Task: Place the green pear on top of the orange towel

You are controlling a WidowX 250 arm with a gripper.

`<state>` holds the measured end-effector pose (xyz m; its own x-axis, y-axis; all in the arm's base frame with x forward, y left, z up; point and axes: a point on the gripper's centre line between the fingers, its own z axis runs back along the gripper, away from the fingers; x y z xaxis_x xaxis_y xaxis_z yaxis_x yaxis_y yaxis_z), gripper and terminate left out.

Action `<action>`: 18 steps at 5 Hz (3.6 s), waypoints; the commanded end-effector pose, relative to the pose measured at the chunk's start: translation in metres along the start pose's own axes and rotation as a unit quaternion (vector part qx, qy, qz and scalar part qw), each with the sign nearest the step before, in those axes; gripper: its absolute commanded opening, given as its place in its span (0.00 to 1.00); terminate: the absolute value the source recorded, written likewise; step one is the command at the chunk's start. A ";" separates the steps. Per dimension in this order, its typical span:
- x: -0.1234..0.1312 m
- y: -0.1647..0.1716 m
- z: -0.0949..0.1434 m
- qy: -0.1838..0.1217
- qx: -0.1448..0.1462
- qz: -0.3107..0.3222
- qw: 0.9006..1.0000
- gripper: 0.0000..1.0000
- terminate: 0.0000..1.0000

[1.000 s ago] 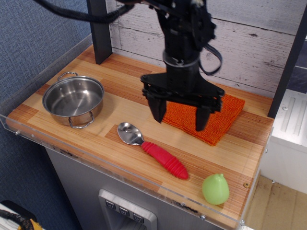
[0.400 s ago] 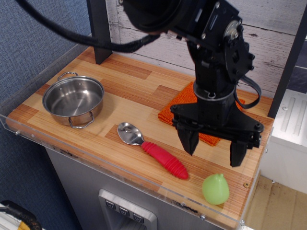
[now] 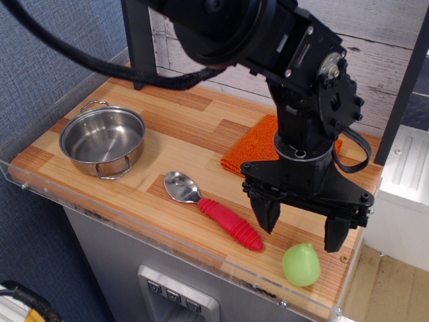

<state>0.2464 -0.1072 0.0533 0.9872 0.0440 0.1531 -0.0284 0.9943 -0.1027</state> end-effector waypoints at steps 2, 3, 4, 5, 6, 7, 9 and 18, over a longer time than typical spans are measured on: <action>-0.005 -0.001 -0.021 0.018 0.002 -0.005 1.000 1.00 0.00; -0.009 -0.003 -0.024 0.013 0.002 0.004 1.000 1.00 0.00; -0.012 -0.005 -0.029 0.029 -0.004 0.020 0.999 1.00 0.00; -0.015 -0.008 -0.030 0.043 -0.014 0.031 0.998 1.00 0.00; -0.014 -0.010 -0.033 0.049 -0.014 0.033 0.998 1.00 0.00; -0.015 -0.009 -0.029 0.040 -0.008 0.049 0.998 0.00 0.00; 0.000 0.001 -0.010 -0.011 0.007 0.067 0.998 0.00 0.00; 0.115 0.080 -0.031 -0.032 0.062 0.182 0.981 0.00 0.00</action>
<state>0.3611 -0.0303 0.0194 0.9048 0.3954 0.1579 -0.3962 0.9177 -0.0278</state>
